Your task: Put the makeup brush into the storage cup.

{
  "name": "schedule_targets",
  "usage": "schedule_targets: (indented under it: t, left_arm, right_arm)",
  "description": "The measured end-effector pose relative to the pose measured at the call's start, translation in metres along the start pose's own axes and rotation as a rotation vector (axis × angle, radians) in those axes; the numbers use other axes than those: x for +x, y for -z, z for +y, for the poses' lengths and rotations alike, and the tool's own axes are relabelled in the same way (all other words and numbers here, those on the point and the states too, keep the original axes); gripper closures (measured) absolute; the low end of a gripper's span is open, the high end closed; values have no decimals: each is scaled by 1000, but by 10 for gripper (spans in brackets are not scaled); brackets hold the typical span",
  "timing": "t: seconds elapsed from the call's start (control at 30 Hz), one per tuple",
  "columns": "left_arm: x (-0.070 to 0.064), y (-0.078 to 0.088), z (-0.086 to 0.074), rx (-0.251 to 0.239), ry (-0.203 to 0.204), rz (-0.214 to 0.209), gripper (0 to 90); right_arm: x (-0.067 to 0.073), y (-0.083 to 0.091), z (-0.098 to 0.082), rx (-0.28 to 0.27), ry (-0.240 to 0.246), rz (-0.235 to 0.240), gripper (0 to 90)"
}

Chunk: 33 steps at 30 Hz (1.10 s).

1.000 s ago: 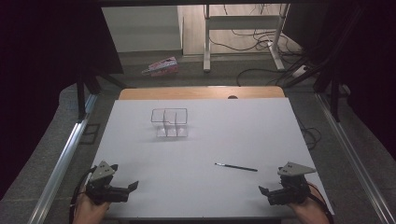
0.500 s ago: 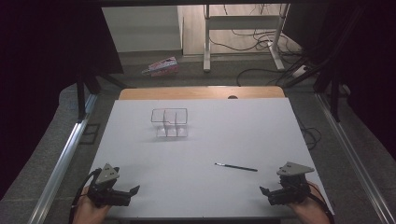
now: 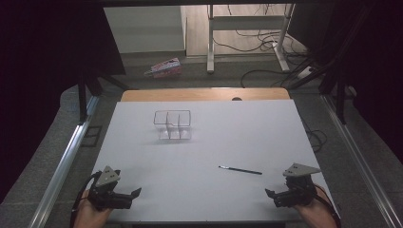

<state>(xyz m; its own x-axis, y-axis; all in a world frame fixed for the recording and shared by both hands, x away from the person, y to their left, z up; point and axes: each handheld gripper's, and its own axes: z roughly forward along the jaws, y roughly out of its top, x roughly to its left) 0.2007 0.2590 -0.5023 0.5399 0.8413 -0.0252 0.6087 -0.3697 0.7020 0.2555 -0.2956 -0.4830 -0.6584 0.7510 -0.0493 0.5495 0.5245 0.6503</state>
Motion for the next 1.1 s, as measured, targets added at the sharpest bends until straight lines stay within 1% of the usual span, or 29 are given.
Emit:
schedule_targets:
  t: [0.03,0.07,0.1,0.3,0.6,0.67,0.73,0.77,0.8,0.87,1.1]
  left_arm:
    - [0,0,0,-1,2,-1,5]
    - [0,0,0,-1,4,-2,5]
    - [0,0,0,-2,5,-1,5]
    - [0,0,0,-3,6,0,5]
    - [0,-1,0,6,1,-1,4]
    - [-1,-2,0,7,0,0,3]
    - [-1,-2,0,8,0,1,4]
    - [-1,-2,0,10,0,3,3]
    - [-1,-2,0,11,0,3,3]
    - [-1,-3,0,12,1,2,3]
    - [-1,-3,0,20,-2,1,3]
  right_arm:
    - [0,0,1,3,-5,3,0]
    - [1,-1,2,17,-2,7,0]
    - [1,-1,2,17,-2,7,0]
    - [5,-3,8,46,16,20,0]
    - [4,-3,12,70,19,28,0]
    - [2,-3,15,82,37,25,0]
    - [2,-2,16,88,40,23,0]
    - [1,-2,19,105,60,23,0]
    - [1,-2,19,105,60,23,0]
    - [1,-3,21,116,75,19,0]
    - [-2,-5,28,180,131,10,3]
